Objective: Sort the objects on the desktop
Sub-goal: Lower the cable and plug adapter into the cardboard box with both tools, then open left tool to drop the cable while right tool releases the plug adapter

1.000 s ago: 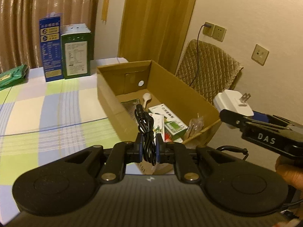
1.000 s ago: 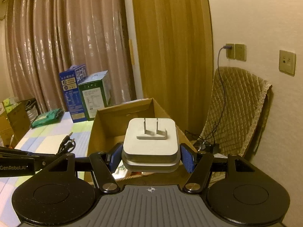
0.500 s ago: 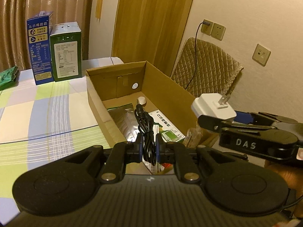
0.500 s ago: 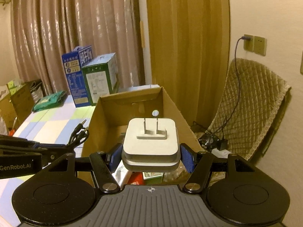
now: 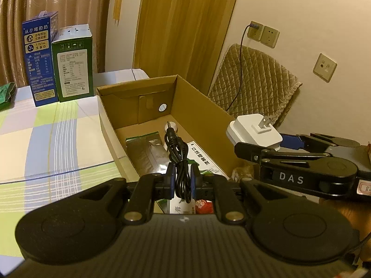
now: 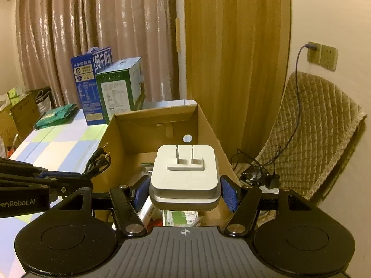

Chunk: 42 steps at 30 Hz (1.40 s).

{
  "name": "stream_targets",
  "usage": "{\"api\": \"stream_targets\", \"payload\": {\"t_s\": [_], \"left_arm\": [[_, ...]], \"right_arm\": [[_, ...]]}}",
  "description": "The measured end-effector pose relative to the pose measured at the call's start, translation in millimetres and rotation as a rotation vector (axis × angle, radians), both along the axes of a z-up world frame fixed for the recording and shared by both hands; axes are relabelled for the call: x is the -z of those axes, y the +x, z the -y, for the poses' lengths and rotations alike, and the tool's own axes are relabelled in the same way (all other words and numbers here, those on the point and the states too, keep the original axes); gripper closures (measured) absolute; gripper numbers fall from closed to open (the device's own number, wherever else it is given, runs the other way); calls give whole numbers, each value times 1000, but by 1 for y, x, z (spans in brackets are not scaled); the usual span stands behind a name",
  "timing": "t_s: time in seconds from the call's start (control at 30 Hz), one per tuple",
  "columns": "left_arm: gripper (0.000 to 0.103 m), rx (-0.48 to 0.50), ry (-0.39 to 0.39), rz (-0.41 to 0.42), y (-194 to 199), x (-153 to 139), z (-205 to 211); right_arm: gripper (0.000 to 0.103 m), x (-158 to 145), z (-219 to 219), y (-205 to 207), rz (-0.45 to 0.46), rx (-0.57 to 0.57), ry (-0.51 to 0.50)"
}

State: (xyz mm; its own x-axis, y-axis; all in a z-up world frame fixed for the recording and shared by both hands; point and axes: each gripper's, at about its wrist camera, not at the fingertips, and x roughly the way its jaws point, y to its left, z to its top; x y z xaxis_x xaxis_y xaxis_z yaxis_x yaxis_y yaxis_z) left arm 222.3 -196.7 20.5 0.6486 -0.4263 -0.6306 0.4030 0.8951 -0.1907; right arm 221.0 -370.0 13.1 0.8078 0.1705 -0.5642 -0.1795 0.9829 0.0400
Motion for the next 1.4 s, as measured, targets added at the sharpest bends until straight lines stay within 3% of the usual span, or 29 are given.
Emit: {"api": "stream_targets", "payload": {"t_s": [1.17, 1.2, 1.23, 1.27, 1.4], "left_arm": [[93, -71, -26, -24, 84, 15, 5], [91, -81, -25, -21, 86, 15, 5], [79, -92, -28, -21, 88, 15, 5], [75, -98, -37, -18, 88, 14, 3], [75, -114, -31, 2, 81, 13, -6]], "right_arm": [[41, 4, -12, 83, -41, -57, -48], [41, 4, -11, 84, -41, -54, -47], [41, 3, -9, 84, -41, -50, -46], [41, 3, -8, 84, -41, -48, -47], [41, 5, -3, 84, -48, -43, -47]]}}
